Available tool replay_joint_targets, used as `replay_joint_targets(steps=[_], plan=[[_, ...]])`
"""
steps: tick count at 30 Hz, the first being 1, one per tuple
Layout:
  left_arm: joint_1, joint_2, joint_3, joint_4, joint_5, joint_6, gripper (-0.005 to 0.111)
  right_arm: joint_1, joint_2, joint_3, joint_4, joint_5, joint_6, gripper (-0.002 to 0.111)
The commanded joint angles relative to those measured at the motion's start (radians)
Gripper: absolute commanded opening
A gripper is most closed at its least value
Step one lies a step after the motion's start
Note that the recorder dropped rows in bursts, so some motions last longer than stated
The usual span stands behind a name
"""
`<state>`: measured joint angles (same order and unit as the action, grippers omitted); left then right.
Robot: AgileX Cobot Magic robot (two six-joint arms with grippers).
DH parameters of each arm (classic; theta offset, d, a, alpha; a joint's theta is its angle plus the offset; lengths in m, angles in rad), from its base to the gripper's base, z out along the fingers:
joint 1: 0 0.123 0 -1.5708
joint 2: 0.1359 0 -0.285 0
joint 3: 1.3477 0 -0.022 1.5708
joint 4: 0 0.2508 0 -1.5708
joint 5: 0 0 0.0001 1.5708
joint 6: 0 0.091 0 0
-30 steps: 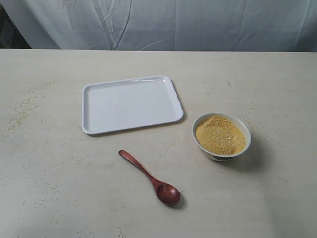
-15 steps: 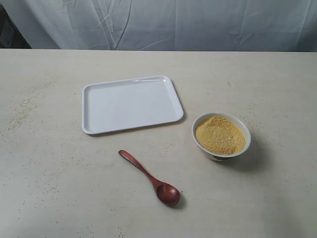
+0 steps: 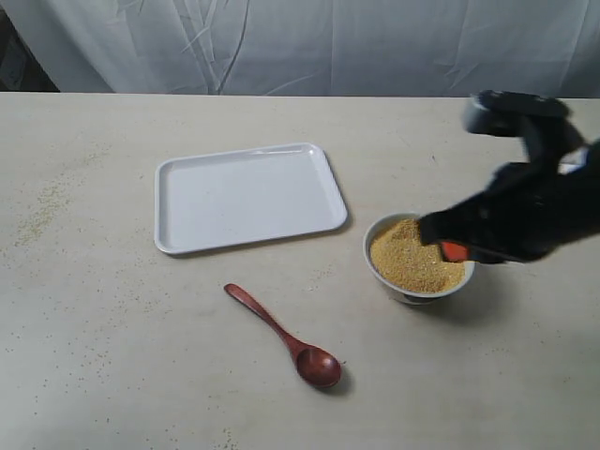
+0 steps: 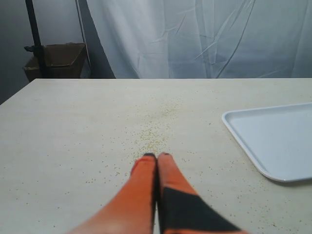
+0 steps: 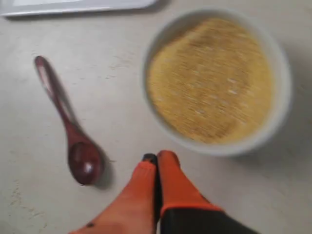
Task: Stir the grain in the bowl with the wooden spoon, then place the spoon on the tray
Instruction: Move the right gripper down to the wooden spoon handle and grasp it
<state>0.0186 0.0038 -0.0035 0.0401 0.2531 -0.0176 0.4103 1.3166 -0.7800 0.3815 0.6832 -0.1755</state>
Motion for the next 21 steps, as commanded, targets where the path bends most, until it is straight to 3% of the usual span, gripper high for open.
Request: replay_joint_targets(steps=[1, 5, 9, 14, 21], plan=[[0.004, -0.004, 0.003, 0.002, -0.014, 0.000, 0.000, 0.199, 0.238, -0.223, -0.015, 0.038, -0.023, -0.001], [0.004, -0.004, 0.003, 0.002, -0.014, 0.000, 0.000, 0.358, 0.528, -0.496, -0.101, 0.102, -0.042, 0.003], [0.004, -0.004, 0.003, 0.002, -0.014, 0.000, 0.000, 0.446, 0.725, -0.659, -0.221, 0.137, -0.029, 0.034], [0.004, -0.004, 0.003, 0.002, -0.014, 0.000, 0.000, 0.458, 0.794, -0.682, -0.312, 0.129, 0.023, 0.034], [0.004, -0.004, 0.003, 0.002, -0.014, 0.000, 0.000, 0.458, 0.842, -0.680, -0.287, 0.124, 0.023, 0.033]])
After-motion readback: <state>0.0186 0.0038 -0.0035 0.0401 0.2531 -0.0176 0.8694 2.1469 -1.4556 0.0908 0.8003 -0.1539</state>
